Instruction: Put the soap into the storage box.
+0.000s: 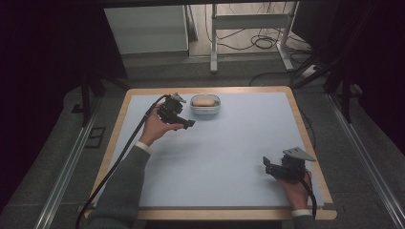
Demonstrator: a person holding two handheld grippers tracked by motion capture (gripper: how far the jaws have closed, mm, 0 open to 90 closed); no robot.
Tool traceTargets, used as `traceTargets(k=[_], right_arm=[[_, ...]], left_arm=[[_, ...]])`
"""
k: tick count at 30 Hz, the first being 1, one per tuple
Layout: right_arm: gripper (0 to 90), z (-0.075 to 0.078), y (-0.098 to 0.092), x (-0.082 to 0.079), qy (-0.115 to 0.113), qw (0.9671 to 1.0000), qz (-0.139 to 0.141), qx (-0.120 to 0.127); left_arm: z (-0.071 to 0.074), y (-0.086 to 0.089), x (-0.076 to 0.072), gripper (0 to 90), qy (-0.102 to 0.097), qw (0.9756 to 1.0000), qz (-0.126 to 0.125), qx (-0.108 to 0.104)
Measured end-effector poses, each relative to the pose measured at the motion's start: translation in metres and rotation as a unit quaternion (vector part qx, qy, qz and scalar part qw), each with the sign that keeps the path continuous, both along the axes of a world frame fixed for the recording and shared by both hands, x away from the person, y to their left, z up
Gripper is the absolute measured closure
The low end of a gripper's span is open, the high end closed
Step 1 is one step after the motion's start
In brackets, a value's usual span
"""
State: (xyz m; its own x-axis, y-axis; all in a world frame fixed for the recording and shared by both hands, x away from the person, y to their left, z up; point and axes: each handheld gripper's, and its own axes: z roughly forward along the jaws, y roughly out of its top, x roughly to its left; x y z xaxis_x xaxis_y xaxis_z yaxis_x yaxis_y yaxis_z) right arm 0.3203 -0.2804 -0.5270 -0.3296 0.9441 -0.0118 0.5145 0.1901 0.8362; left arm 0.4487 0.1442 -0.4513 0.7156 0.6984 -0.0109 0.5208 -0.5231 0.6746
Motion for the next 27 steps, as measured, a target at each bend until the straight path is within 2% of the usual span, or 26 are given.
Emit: traceTargets(k=[7,10,19,22,26,27], right_arm=[[9.4,0.0,0.0,0.0,0.0,1.0,0.0,0.0],[9.4,0.0,0.0,0.0,0.0,1.0,0.0,0.001],[9.4,0.0,0.0,0.0,0.0,1.0,-0.001,-0.001],[9.4,0.0,0.0,0.0,0.0,1.0,-0.002,-0.001],[9.4,0.0,0.0,0.0,0.0,1.0,-0.003,-0.001],[9.4,0.0,0.0,0.0,0.0,1.0,-0.003,-0.001]], left_arm=[[-0.017,0.03,-0.034,19.9,-0.002,0.9991,0.026,-0.033],[-0.027,0.042,-0.05,20.1,0.005,0.9984,0.037,-0.043],[-0.054,0.074,-0.095,20.1,0.015,0.9964,0.067,-0.049],[-0.06,0.079,-0.105,20.1,0.016,0.9962,0.076,-0.039],[-0.067,0.085,-0.115,20.1,0.019,0.9951,0.083,-0.051],[-0.069,0.086,-0.116,20.1,0.022,0.9951,0.083,-0.048]])
